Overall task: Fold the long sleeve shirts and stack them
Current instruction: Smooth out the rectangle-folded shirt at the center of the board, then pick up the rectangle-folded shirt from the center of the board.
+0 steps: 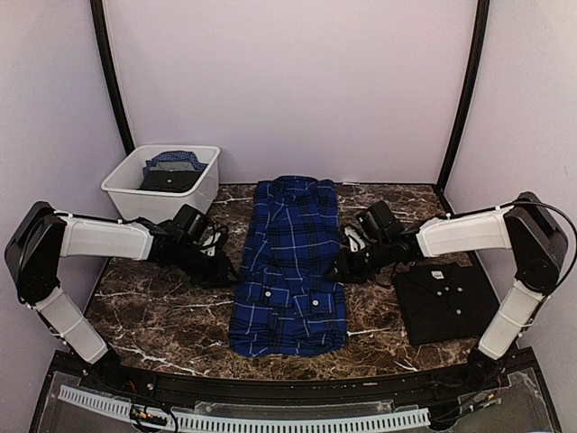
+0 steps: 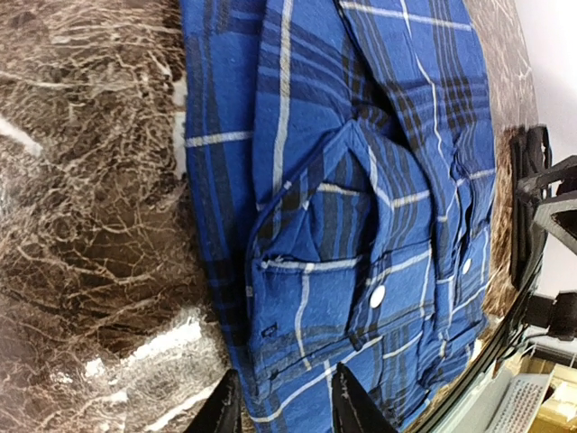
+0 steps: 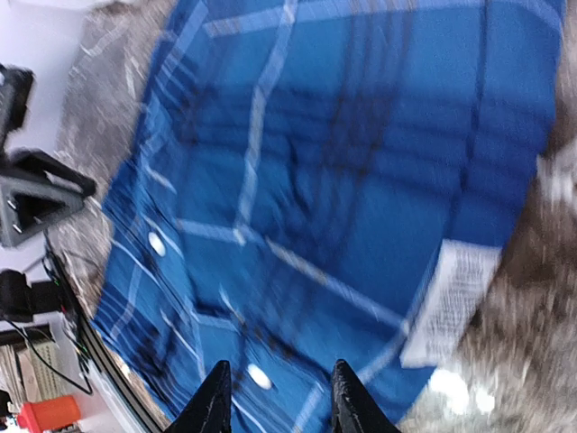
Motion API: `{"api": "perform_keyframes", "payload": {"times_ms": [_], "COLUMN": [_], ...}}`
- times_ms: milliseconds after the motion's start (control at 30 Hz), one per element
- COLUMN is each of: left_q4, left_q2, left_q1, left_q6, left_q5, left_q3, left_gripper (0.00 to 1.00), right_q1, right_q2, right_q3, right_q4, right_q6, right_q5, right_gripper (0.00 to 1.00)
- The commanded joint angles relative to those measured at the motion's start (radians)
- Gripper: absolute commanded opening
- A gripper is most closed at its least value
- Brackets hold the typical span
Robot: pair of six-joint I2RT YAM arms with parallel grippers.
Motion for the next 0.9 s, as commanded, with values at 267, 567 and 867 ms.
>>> {"api": "perform_keyframes", "payload": {"times_ms": [267,567,867], "left_q4": [-0.049,0.003,0.075], "left_q2": [0.022,-0.023,-0.047], "left_q1": [-0.041,-0.041,-0.035], "left_q6": [0.022,-0.02,-0.024], "left_q5": [-0.029,-0.012,0.021], "left_q3": [-0.017,-0.083,-0.111], "left_gripper": [0.28,0.45,0.44], "right_q1": [0.051,0.074,0.079], "right_q2": [-0.134,-0.145,-0.165], "right_q3": [-0.222,-0.292,-0.346], "right_q4": [-0.015,0.055,0.13], "right_q6": [0.079,0.14,0.211], "right_q5": [0.024,0.005,0.017], "right_gripper": [0.36,0.42,0.43]}}
